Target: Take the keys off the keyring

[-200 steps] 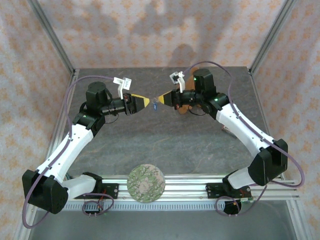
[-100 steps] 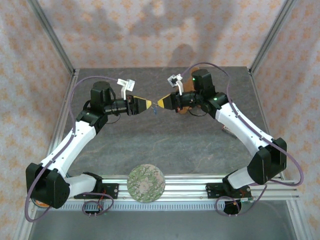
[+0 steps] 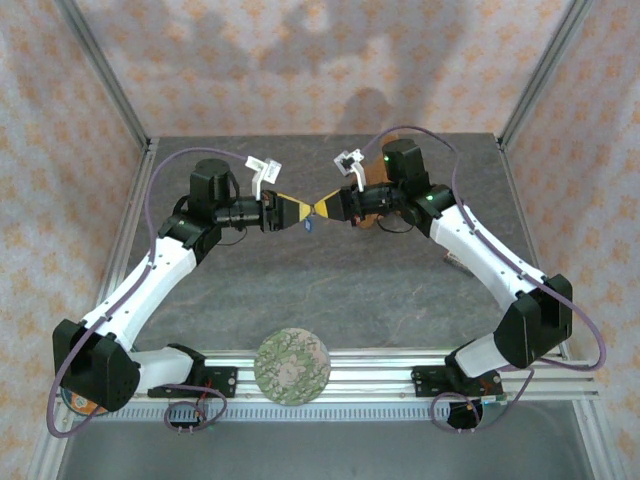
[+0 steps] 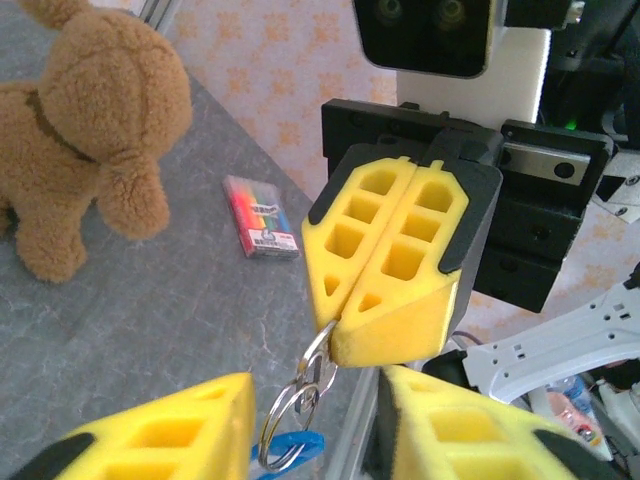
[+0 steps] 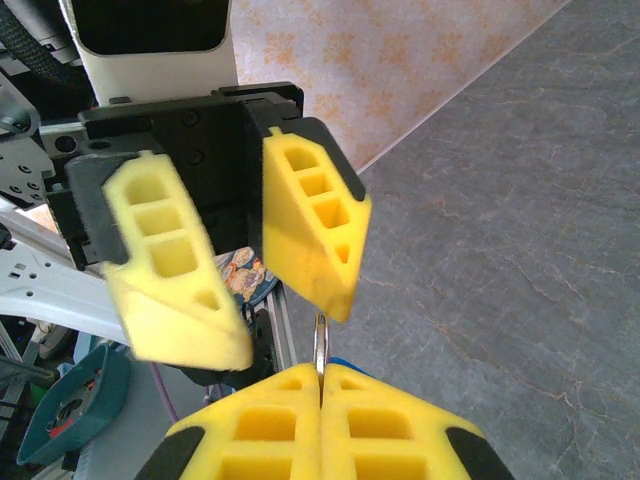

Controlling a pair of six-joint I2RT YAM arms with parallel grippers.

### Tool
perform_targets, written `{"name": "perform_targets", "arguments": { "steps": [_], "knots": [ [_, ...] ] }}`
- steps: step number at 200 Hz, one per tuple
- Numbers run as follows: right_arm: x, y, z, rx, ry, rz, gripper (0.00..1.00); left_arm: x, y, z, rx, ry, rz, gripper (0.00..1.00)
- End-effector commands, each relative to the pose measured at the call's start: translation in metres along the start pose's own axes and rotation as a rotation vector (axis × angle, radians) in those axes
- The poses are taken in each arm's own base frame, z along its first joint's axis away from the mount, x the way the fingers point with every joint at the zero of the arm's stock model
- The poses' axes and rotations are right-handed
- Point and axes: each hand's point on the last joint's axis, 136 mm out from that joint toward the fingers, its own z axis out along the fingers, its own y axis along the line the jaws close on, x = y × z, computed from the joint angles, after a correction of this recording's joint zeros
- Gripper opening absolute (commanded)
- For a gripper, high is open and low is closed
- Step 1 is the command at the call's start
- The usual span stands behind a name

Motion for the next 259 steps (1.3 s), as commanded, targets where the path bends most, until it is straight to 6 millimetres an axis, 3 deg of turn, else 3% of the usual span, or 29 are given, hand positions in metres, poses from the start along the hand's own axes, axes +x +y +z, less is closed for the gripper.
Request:
{"name": "perform_targets", "arguments": {
  "steps": [1, 68, 137, 210, 259],
  "knots": [
    [-0.01, 0.014, -0.002, -0.032, -0.013, -0.051, 0.0, -0.003, -0.011, -0.001, 0.029, 0.012, 0.03, 0.29],
    [-0.011, 0.015, -0.004, -0.023, -0.021, -0.057, 0.0, -0.003, -0.011, -0.001, 0.027, 0.008, 0.033, 0.0],
    [-0.013, 0.017, -0.01, 0.001, -0.074, -0.097, 0.0, -0.029, 0.002, -0.019, -0.001, -0.171, -0.014, 0.0],
    [-0.014, 0.016, -0.011, 0.014, -0.098, -0.101, 0.0, -0.031, 0.005, -0.024, -0.026, -0.19, -0.018, 0.0],
    [-0.01, 0.004, -0.017, 0.085, -0.119, -0.074, 0.0, -0.018, 0.039, -0.027, -0.184, -0.174, -0.054, 0.0]
  ]
}}
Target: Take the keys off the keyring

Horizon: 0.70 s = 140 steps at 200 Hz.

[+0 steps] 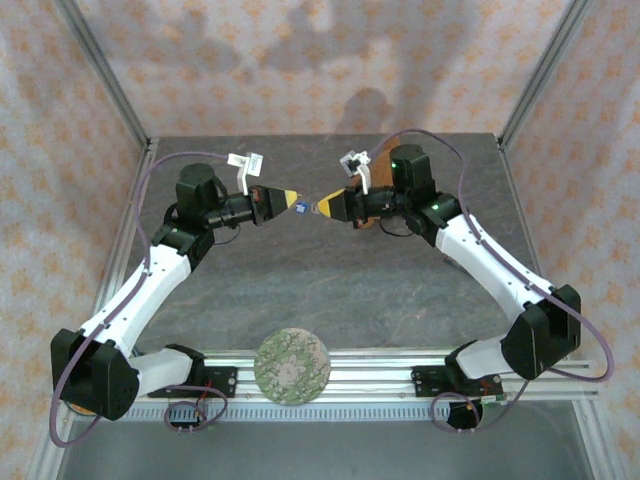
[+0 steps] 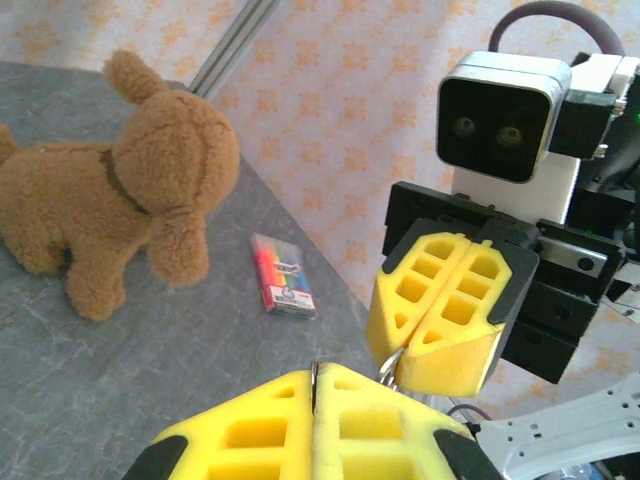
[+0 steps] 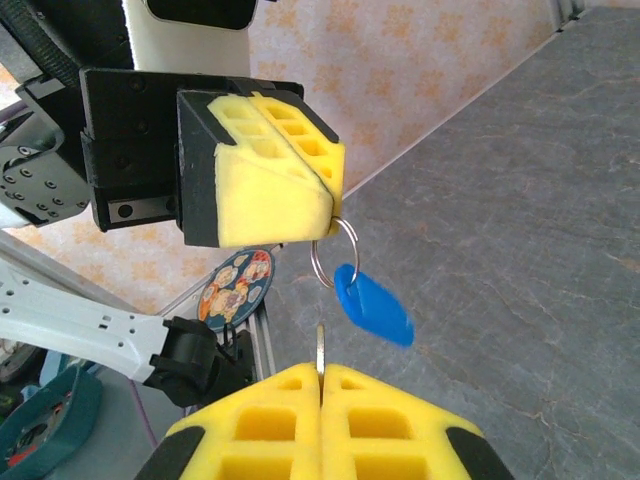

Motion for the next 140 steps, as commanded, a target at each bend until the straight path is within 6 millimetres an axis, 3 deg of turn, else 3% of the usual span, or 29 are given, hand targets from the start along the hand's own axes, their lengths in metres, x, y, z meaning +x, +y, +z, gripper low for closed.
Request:
{"name": "perform_targets", "arguments": {
  "steps": [1, 46, 140],
  "knots": [
    [-0.009, 0.001, -0.008, 0.041, -0.051, -0.025, 0.0, 0.003, 0.022, -0.007, -0.121, -0.018, 0.013, 0.0],
    [0.006, -0.023, -0.01, 0.128, -0.057, 0.043, 0.0, 0.023, 0.072, -0.01, -0.31, -0.014, -0.035, 0.0],
    [0.057, -0.067, -0.003, 0.252, -0.015, 0.184, 0.0, 0.102, 0.168, -0.002, -0.55, 0.033, -0.189, 0.0]
  ]
}}
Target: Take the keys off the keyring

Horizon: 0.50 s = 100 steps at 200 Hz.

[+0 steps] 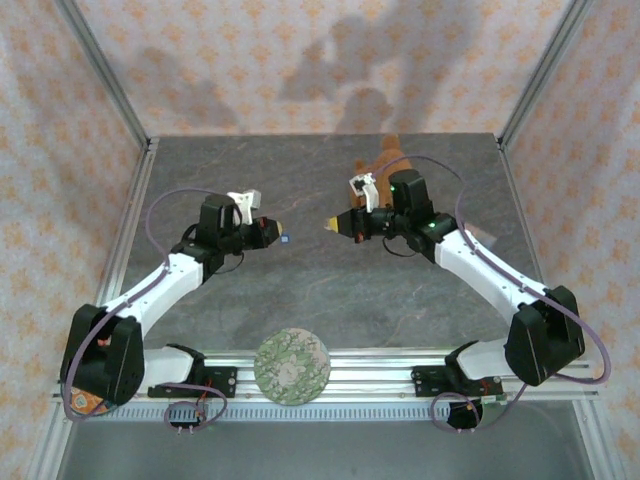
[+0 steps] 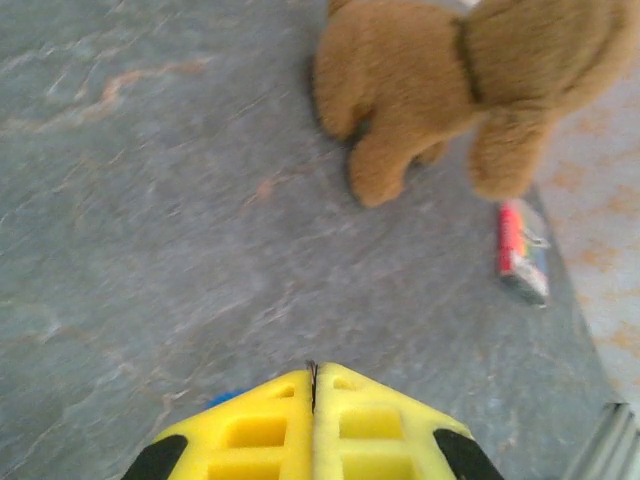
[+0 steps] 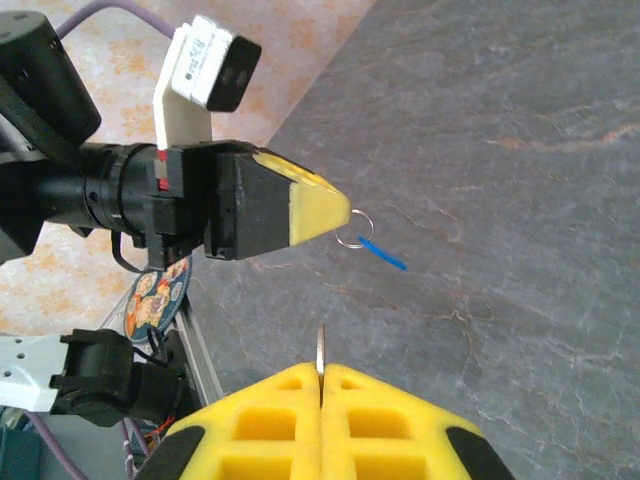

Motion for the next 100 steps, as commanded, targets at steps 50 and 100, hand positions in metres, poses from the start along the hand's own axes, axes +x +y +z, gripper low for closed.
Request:
{"name": "perform_targets", "arguments": {
  "steps": [50, 100],
  "knots": [
    [0.006, -0.02, 0.005, 0.05, -0.033, 0.036, 0.0, 0.017, 0.047, 0.029, -0.151, -0.027, -0.044, 0.0],
    [0.017, -0.032, 0.009, 0.085, -0.022, 0.06, 0.0, 0.01, 0.063, 0.013, -0.256, -0.108, -0.046, 0.36]
  ]
}}
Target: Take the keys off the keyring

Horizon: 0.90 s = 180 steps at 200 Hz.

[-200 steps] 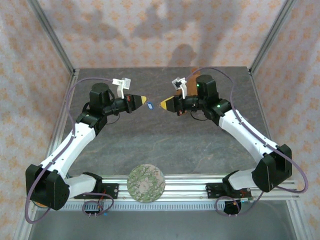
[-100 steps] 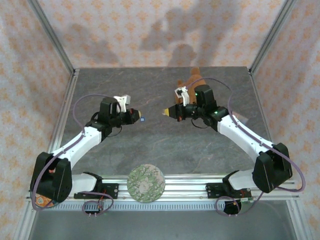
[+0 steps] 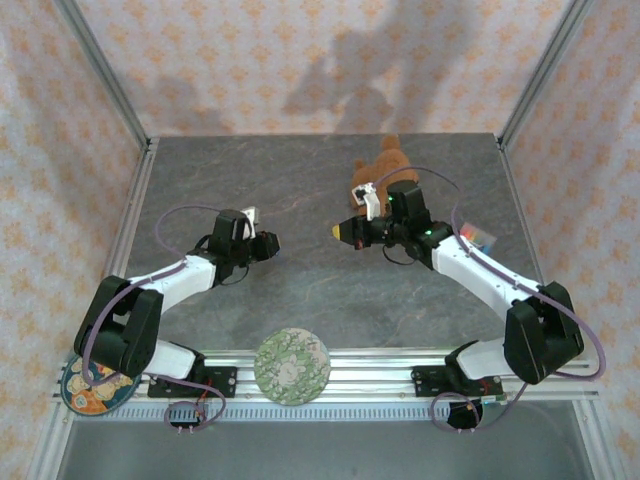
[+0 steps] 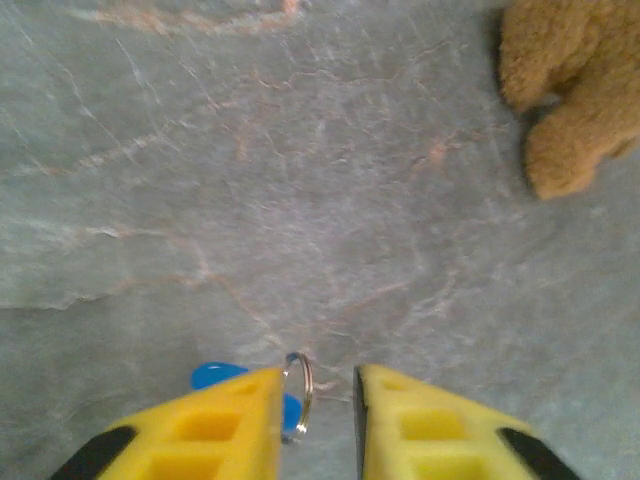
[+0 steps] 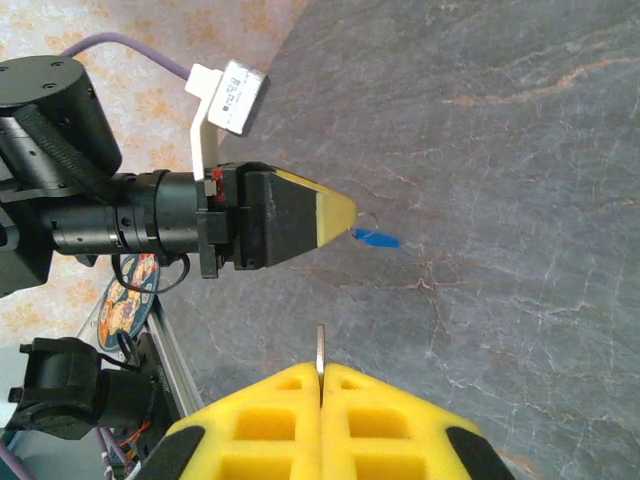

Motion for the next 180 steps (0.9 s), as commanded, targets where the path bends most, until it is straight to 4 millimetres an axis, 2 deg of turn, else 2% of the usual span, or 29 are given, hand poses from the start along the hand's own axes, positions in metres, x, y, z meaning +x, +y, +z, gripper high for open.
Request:
{"name": "perform_targets", "arguments": {
  "steps": [1, 18, 47, 104, 138, 180],
  "knots": [
    [-0.005, -0.008, 0.001, 0.028, -0.033, -0.003, 0.0, -0.019, 0.001, -0.013, -0.041, -0.108, 0.013, 0.36],
    [0.001, -0.016, 0.003, 0.051, -0.024, 0.014, 0.0, -0.028, -0.004, -0.026, -0.046, -0.144, 0.028, 0.42],
    [0.011, -0.031, 0.009, 0.091, -0.012, 0.046, 0.0, -0.037, -0.017, -0.047, -0.01, -0.188, 0.039, 0.43],
    [0.04, -0.092, 0.016, 0.284, -0.039, 0.146, 0.0, -0.034, -0.049, -0.08, 0.102, -0.237, 0.075, 0.46],
    [0.058, -0.125, 0.019, 0.398, -0.044, 0.193, 0.0, -0.031, -0.05, -0.085, 0.106, -0.236, 0.081, 0.48],
    [0.072, -0.144, 0.033, 0.418, -0.028, 0.257, 0.0, -0.029, -0.05, -0.085, 0.11, -0.241, 0.072, 0.49]
  ]
}}
